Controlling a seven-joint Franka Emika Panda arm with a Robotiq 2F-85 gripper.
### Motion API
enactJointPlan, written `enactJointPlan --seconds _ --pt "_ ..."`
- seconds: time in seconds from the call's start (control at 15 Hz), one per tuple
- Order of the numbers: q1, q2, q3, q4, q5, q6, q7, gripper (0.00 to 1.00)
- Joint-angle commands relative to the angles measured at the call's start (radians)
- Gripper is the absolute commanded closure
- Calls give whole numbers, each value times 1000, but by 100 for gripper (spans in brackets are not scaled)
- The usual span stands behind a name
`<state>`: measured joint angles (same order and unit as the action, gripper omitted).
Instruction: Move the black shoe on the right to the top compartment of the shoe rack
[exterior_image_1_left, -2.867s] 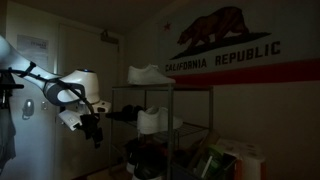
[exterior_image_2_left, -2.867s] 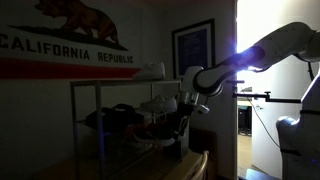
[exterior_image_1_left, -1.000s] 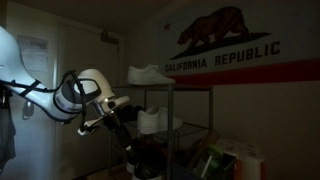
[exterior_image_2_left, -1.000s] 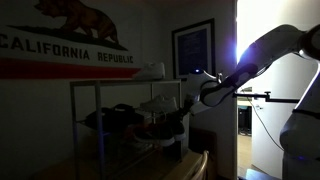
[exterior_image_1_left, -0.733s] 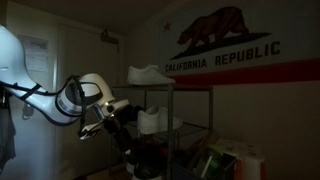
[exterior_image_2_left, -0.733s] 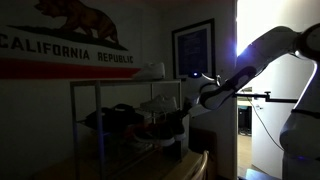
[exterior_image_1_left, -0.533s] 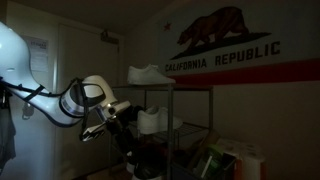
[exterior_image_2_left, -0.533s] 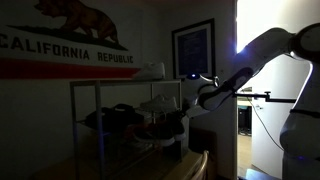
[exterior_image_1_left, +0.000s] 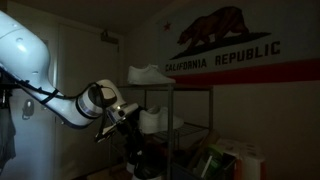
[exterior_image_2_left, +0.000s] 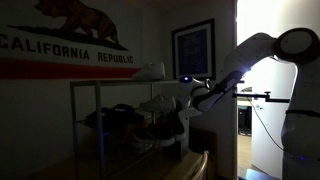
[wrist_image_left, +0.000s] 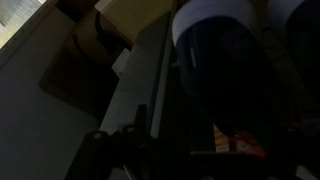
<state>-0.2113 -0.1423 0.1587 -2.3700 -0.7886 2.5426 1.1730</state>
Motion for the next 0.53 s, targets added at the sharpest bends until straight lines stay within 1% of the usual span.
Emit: enactJointPlan --seconds 0.0,0.2,0.47 --pt "54 69 -48 60 -58 -19 68 0" --pt "85 93 -82 63 -70 -24 81 0" --pt "109 85 -108 49 -62 -25 72 0"
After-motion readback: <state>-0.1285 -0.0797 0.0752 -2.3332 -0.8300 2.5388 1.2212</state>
